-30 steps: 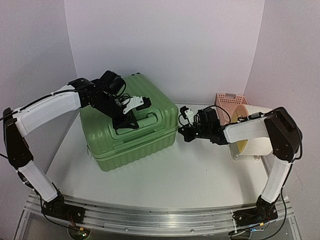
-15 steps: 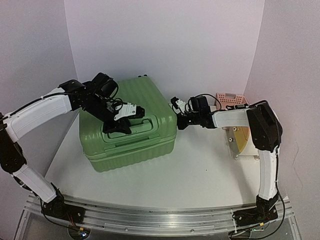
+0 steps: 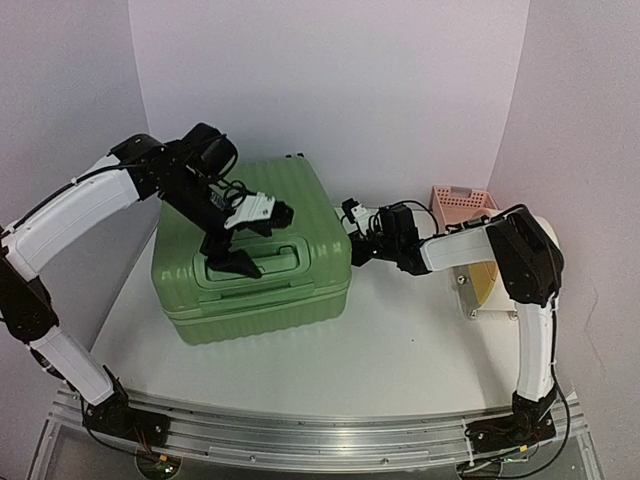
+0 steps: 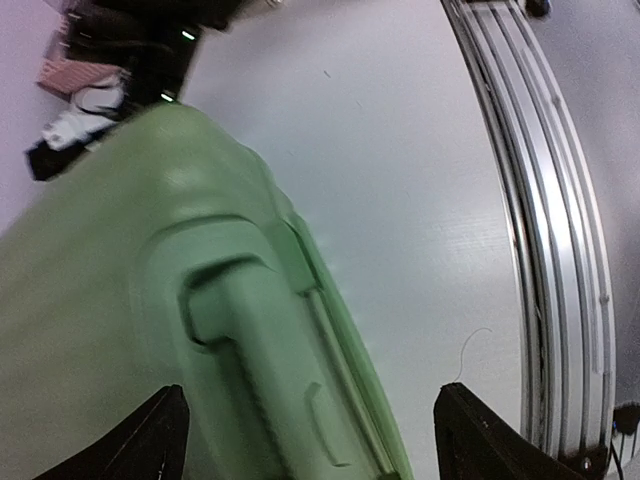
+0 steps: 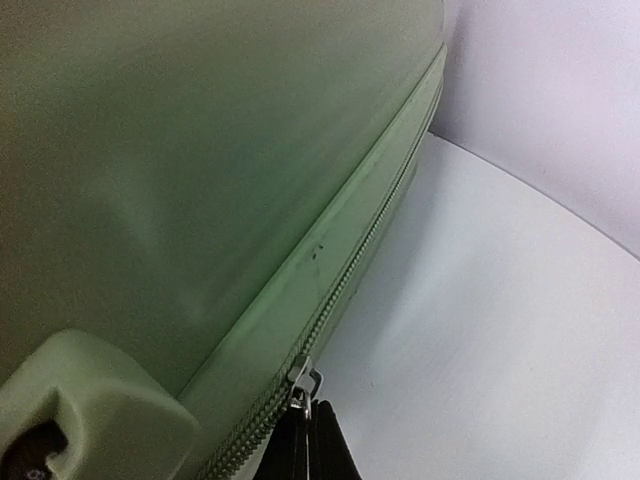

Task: Open, take out, and arrange the luggage

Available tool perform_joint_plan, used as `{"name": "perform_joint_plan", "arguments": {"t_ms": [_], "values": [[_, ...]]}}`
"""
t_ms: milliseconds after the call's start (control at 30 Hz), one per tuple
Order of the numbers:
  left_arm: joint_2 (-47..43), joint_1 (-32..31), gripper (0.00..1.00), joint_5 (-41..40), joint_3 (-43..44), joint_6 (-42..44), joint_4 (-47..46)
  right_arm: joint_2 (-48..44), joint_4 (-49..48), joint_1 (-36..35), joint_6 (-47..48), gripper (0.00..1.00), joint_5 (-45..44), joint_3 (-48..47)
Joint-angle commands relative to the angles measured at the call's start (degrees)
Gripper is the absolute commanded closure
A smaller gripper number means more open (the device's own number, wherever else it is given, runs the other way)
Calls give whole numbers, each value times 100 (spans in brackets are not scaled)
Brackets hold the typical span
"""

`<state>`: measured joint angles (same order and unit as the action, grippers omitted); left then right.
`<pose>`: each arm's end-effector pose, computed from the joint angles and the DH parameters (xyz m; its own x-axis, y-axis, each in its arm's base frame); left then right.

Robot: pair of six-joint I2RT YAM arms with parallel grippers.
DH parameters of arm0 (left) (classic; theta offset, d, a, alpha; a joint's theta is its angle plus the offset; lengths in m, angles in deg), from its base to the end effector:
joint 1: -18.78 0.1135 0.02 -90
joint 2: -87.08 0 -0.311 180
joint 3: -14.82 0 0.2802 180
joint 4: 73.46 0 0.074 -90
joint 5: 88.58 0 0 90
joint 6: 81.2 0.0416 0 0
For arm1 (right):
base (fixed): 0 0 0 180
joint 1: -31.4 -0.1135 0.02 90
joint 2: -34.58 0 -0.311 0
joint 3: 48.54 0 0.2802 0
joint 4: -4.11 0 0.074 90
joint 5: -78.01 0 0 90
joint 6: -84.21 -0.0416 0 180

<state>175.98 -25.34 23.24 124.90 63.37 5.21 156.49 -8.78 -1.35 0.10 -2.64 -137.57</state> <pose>0.2303 -0.2449 0.4307 0.2925 0.7701 -0.5670 0.9511 -0.1726 0.2562 0.4403 0.2912 0.1861 -0.2180 -0.2606 -0.9405 -0.6882 0.7243 -0.0412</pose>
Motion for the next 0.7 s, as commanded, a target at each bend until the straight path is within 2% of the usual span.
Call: {"name": "perform_joint_plan", "arguments": {"t_ms": [0,67,100,200,300,400,500,533,667], "values": [[463,980,14,849,1494,-1612,-591,-494,-473,-183,-370,100,-372,193],[736,1490,16,802,1873,-2149,-653,-532,-472,-232,-376,100,-404,258],[936,1896,19,367,2000,-2695,-810,-577,-476,-296,-377,100,-466,308],[1161,2841,26,-657,1881,-3388,-1307,-679,-472,-461,-401,100,-567,449],[1176,3781,39,-1383,1605,-4012,-1698,-807,-502,-660,-474,100,-662,666],[903,4205,47,-1987,1010,-4173,-2225,-886,-519,-797,-536,100,-696,816],[682,4379,51,-2394,432,-4164,-2689,-928,-524,-897,-545,100,-692,894],[606,4385,52,-2633,4,-4089,-2895,-931,-524,-961,-545,100,-676,907],[805,4589,54,-2661,-867,-4060,-3013,-961,-520,-1188,-545,100,-697,903]]}}
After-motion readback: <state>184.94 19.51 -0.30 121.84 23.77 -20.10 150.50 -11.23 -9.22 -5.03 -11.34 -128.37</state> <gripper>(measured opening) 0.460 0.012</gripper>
